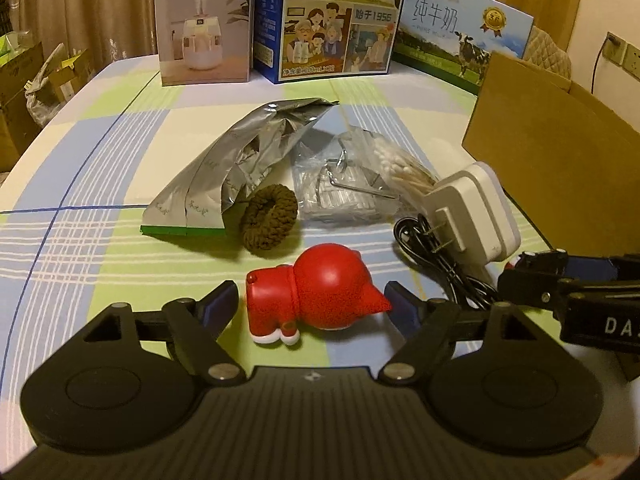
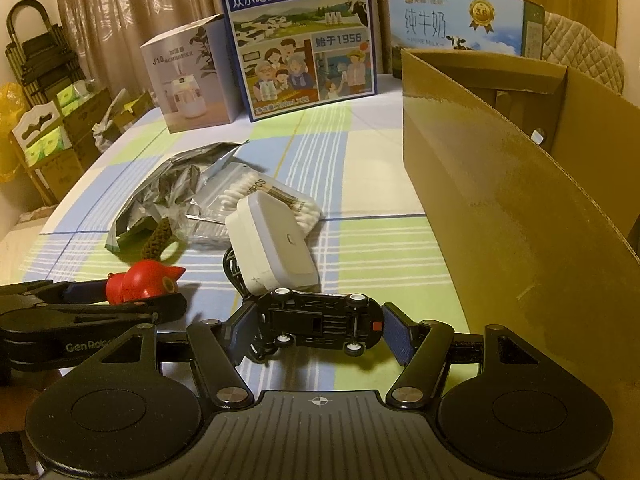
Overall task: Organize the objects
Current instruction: 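Lower the left gripper onto the red Doraemon figure and close it, then carry the figure in the left gripper while the right gripper carries the toy car to the cardboard box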
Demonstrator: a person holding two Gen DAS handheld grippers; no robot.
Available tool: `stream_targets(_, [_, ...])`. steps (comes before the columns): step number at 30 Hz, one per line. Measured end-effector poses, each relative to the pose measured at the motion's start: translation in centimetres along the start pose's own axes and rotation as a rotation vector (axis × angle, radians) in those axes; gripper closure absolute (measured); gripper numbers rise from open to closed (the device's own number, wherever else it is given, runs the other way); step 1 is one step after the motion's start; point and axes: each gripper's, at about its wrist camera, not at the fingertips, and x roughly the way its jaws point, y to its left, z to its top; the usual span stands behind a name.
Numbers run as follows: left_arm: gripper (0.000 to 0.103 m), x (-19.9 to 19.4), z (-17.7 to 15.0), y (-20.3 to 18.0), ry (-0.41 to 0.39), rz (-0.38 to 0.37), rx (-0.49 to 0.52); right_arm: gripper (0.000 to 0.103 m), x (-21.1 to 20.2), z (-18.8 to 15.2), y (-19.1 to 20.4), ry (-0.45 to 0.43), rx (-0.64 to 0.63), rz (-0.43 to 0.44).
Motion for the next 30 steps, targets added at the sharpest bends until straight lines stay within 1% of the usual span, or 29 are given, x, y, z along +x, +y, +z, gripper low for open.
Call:
stream_targets(4, [0.027,0.3,-0.1,-0.2,-0.005,0.013,0.019,0.040,0.0,0.0,0.0,0.000,0.000,0.000])
stream_targets(6, [0.031,0.4,-0.1,-0.4,-0.010,0.015,0.025,0.040,0.1,0.0,0.0,0.000,0.001,0.000])
stream_targets(14, [0.032,0.1,0.0,0.1,0.000,0.014,-0.008,0.040,0.0,0.1,0.0,-0.004,-0.002,0.003])
stream_targets(23, [0.033,-1.1,0.4,0.1,0.000,0.020,0.000,0.040,-1.2,0.3,0.1,-0.014,-0.019,0.006])
stream_targets(30, [0.033,-3.4,0.5,-0.8,-0.016,0.016,0.018,0.040,-3.2,0.9,0.2,-0.034,-0.035,0.005])
